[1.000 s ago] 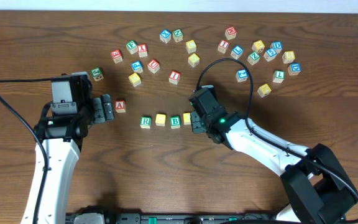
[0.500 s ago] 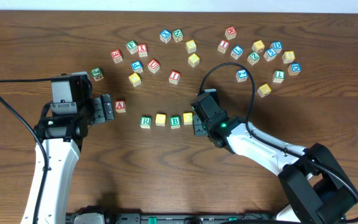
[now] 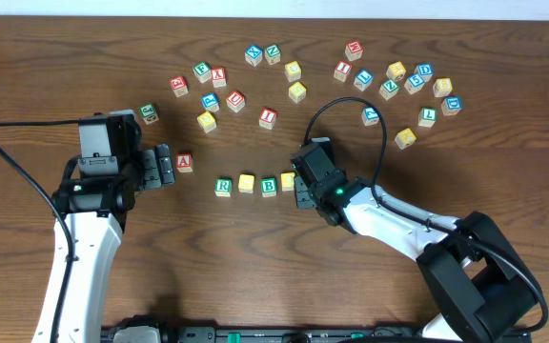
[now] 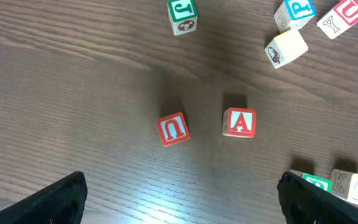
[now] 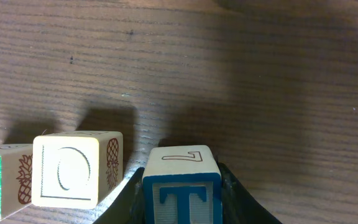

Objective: Spell out ROBOT
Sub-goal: 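Lower the T block beside the last O and open the gripper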

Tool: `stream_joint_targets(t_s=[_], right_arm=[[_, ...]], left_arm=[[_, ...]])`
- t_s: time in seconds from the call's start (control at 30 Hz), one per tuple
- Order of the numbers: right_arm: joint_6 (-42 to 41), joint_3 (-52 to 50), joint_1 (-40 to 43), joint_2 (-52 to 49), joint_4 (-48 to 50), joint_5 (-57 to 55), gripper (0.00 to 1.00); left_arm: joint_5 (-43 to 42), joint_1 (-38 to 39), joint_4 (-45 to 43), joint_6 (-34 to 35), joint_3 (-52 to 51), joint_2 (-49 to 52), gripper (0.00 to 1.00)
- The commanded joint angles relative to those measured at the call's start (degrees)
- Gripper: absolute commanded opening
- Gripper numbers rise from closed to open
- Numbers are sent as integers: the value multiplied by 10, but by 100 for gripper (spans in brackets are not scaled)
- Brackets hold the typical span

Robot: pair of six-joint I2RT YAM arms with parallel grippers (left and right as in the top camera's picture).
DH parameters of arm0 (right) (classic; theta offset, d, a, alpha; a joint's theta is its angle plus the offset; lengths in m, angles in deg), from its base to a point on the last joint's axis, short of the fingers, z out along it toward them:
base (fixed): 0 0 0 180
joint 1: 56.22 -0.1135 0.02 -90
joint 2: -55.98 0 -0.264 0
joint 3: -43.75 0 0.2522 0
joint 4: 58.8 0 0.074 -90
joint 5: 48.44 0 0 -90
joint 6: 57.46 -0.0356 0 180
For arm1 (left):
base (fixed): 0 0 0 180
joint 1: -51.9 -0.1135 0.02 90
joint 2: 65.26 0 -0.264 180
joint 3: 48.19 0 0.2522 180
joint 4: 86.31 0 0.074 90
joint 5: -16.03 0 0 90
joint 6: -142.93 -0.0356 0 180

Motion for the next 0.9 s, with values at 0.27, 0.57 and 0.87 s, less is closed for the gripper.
stream_joint_targets(t_s=[0.27, 0.57, 0.87], right_arm=[[-10, -3, 0, -7, 14, -9, 18], [-10, -3, 0, -7, 21, -9, 18], [-10, -3, 0, -7, 21, -3, 22]], left_arm=[[1, -2, 1, -3, 16, 0, 96], [1, -2, 1, -3, 16, 0, 96], [1, -2, 1, -3, 16, 0, 96]])
